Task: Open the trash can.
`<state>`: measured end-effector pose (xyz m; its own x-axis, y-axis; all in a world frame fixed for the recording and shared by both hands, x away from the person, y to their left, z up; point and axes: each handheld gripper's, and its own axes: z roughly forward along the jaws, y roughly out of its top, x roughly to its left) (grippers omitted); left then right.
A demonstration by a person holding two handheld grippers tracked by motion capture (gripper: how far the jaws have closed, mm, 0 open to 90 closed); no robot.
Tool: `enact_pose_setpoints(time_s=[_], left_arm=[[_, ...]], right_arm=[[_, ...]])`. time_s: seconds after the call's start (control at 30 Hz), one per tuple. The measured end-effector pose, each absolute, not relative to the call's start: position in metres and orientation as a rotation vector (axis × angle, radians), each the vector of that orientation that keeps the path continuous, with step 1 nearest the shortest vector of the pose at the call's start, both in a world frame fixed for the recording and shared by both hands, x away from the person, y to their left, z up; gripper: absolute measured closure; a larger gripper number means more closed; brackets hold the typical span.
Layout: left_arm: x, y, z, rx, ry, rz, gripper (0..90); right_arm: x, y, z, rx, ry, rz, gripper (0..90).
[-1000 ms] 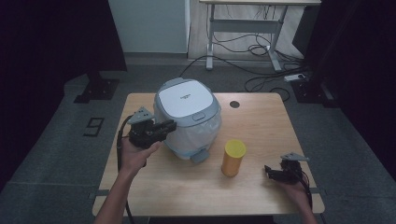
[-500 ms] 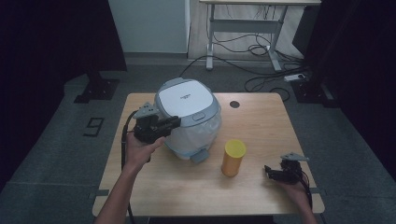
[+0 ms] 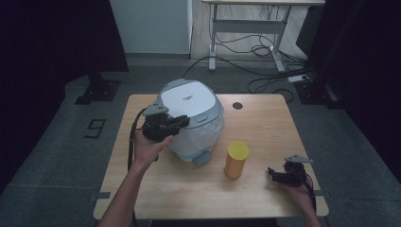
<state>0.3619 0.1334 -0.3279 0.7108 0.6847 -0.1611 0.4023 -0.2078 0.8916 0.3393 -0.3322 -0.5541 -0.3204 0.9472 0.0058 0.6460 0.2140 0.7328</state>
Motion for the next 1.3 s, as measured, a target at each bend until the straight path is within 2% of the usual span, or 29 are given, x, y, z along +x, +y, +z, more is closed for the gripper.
enact_pose_setpoints(time_s=[0.73,1.3], left_arm=[[0.384,0.104,-0.329,1.868,0.835,0.305,81.5],[0.388,0.096,-0.331,1.885,0.831,0.304,90.0]], right_arm=[[0.339,-0.332,-0.554,1.472,2.047,0.897,12.8],[0.339,-0.332,-0.554,1.472,2.047,0.896,12.8]])
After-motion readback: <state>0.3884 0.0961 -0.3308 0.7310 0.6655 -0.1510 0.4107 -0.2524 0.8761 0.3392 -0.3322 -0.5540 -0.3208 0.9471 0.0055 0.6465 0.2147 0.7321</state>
